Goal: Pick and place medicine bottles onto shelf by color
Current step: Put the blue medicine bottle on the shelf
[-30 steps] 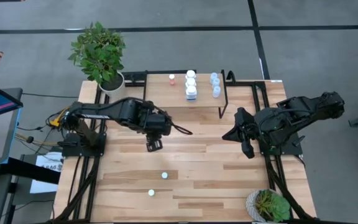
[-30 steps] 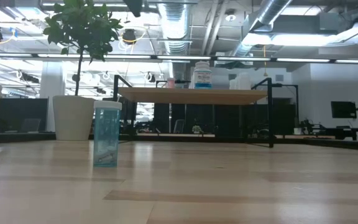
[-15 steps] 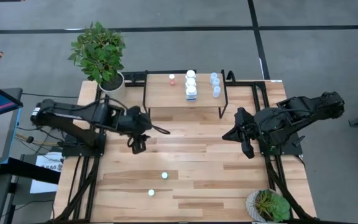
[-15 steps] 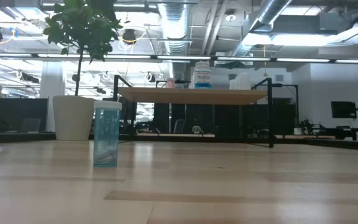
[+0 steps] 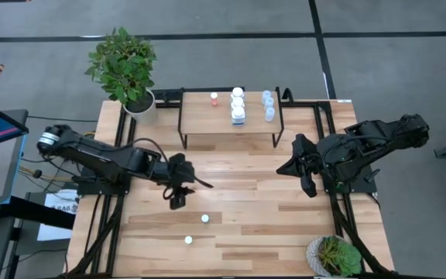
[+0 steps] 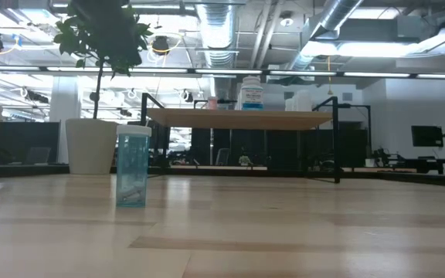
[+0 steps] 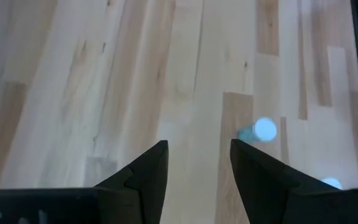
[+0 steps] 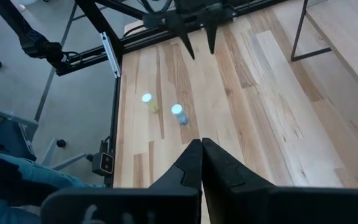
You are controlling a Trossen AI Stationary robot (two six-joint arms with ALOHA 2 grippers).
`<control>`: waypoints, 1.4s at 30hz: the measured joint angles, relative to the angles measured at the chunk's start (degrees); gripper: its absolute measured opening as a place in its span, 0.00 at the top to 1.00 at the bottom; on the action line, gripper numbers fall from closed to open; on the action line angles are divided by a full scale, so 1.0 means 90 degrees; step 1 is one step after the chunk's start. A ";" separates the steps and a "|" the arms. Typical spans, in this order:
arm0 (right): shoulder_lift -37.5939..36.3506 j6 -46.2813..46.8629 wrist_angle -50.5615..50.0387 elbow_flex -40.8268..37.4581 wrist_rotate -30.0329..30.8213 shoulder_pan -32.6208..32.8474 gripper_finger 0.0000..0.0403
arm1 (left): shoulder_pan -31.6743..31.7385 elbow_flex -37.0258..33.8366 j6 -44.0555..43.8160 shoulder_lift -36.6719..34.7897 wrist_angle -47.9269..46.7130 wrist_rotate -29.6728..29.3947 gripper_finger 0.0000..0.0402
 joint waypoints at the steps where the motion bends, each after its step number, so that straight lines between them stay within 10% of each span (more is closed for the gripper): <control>1: 0.0000 0.0000 0.0001 0.0000 0.0000 0.0000 0.94 | -0.0003 0.0000 0.0002 0.0068 0.0126 -0.0001 0.60; 14: 0.0000 0.0000 -0.0012 0.0000 0.0000 0.0000 0.94 | 0.0165 -0.0613 0.0400 0.0563 0.1440 0.1118 0.60; 24: 0.0000 0.0001 -0.0014 0.0000 0.0000 0.0001 0.94 | 0.0116 -0.1339 -0.0060 0.0531 0.2810 0.1154 0.60; 42: 0.0000 0.0002 0.0024 0.0000 0.0000 0.0001 0.94 | -0.0536 -0.1389 0.1858 0.0890 0.2804 0.0660 0.60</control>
